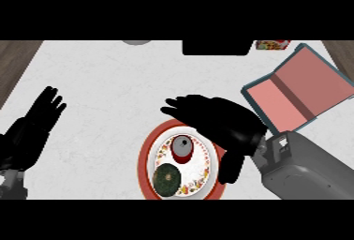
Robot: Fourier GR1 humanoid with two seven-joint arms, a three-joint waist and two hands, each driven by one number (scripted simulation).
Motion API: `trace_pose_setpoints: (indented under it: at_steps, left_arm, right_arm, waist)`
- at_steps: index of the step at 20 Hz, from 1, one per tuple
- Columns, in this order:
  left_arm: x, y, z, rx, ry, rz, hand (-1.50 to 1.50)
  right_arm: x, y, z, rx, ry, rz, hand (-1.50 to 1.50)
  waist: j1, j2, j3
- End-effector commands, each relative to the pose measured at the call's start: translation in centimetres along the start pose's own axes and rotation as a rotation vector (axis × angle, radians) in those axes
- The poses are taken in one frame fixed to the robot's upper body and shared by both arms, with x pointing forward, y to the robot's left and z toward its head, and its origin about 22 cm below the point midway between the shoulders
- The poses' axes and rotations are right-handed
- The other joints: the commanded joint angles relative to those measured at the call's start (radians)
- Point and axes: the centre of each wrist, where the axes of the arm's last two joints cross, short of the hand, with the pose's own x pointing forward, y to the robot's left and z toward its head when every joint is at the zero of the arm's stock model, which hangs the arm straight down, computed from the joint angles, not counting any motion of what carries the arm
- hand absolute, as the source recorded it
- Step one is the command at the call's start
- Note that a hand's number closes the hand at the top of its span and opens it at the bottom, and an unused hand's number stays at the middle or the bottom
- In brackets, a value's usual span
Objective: Pick the can from the plate and place it in the cardboard box
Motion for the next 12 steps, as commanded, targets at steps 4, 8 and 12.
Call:
trace_pose_setpoints:
  at_steps: [4,8,12]
  left_arm:
    - [-0.8,0.1,0.4,0.024,0.008,0.001,0.00]
    - [-0.6,-0.3,0.0,0.013,-0.004,-0.005,0.00]
    - [1.3,1.0,0.0,0.001,0.003,0.004,0.00]
  right_arm:
    - [1.5,1.2,-1.4,0.147,0.114,-0.028,-1.50]
    - [2.5,1.2,-3.4,0.161,0.140,0.004,-1.50]
    - [0.8,2.6,-2.5,0.204,0.167,0.006,-1.50]
  waist:
    - [-0.005,0.003,0.002]
    - [-0.005,0.004,0.002]
    - [-0.006,0.004,0.002]
